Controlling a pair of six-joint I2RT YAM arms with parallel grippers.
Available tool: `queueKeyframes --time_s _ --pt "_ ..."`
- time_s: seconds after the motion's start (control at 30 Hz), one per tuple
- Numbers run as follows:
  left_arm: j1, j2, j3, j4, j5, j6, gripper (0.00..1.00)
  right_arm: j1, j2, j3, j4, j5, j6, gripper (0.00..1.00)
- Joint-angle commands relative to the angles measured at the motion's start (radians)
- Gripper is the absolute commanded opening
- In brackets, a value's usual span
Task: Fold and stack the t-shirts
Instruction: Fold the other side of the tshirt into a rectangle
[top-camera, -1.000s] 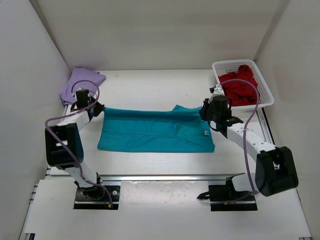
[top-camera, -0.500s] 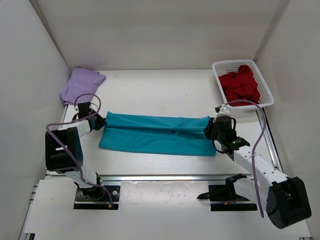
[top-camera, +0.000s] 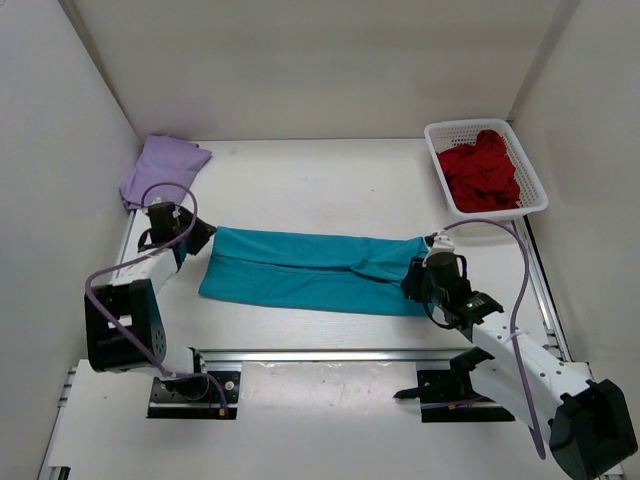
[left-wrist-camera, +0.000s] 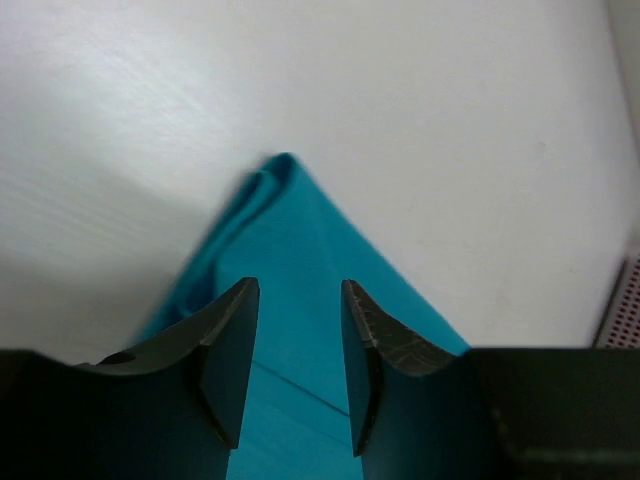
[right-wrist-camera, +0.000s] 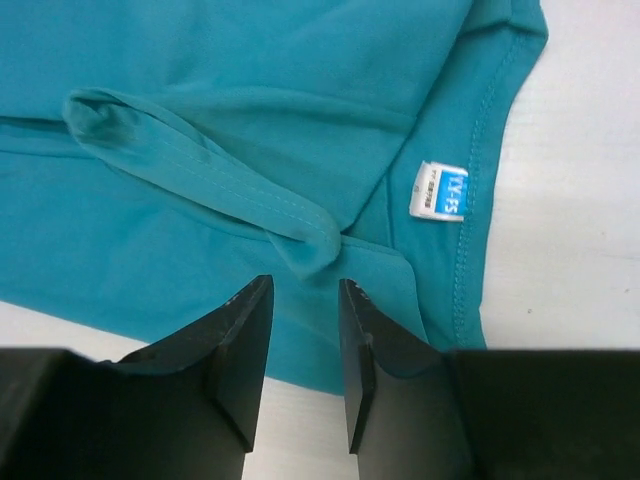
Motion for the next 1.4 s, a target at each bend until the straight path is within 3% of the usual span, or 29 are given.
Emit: queueKeyframes --time_s 0.0,0.07,0.17,0.27,0.33,0.4,0.43,0.53,0.63,0.7,0.8,0.93,1.13,1.23,1.3,1.37 --pt "-0.079 -0.059 0.01 0.033 -0.01 0.011 0.48 -0.022 -0.013 0.109 -0.057 -0.019 -0.031 0.31" --pt "-0.115 -0.05 0.006 0.044 -0.007 0.005 0.44 -0.063 0.003 0.158 -0.057 -0.042 -0.06 0.25" --pt "-0.22 -0.016 0.009 0.053 -0.021 0.002 0.43 -0.097 0.087 0.189 0.018 -0.146 -0.074 0.0" --pt "-0.307 0.024 -0.002 0.094 -0.009 -0.037 0.41 -0.057 0.231 0.247 0.125 -0.199 -0.085 0.0" --pt "-0.387 0.042 -0.016 0.13 0.007 -0.048 0.39 -0.022 0.363 0.293 0.211 -0.222 -0.119 0.06" --pt "-0.433 0.059 -0.022 0.143 0.01 -0.058 0.4 -0.016 0.454 0.353 0.272 -0.313 -0.143 0.25" --pt "-0.459 0.059 -0.028 0.154 0.004 -0.06 0.4 -0.028 0.514 0.37 0.3 -0.376 -0.146 0.28" --pt "-0.485 0.055 -0.06 0.176 0.022 -0.069 0.4 -0.031 0.623 0.425 0.331 -0.38 -0.122 0.37" --pt "-0.49 0.044 -0.091 0.183 0.033 -0.072 0.39 -0.014 0.674 0.45 0.291 -0.383 -0.113 0.38" --pt "-0.481 0.03 -0.116 0.203 0.042 -0.078 0.39 -0.004 0.686 0.428 0.291 -0.384 -0.104 0.35" --pt "-0.473 0.026 -0.139 0.22 0.045 -0.09 0.39 0.001 0.669 0.387 0.276 -0.459 -0.07 0.17" --pt "-0.467 0.025 -0.131 0.242 0.05 -0.098 0.39 0.05 0.593 0.348 0.177 -0.444 -0.056 0.0" --pt "-0.461 0.01 -0.114 0.253 0.076 -0.118 0.39 0.193 0.531 0.4 0.0 -0.432 -0.019 0.0" --pt "-0.459 -0.004 -0.099 0.26 0.079 -0.121 0.39 0.213 0.494 0.44 -0.057 -0.397 -0.028 0.12" --pt "-0.506 0.004 -0.061 0.224 0.087 -0.098 0.4 0.19 0.426 0.445 -0.077 -0.303 -0.047 0.19" --pt "-0.588 0.01 -0.028 0.164 0.052 -0.065 0.41 0.083 0.396 0.425 -0.077 -0.303 -0.056 0.21"
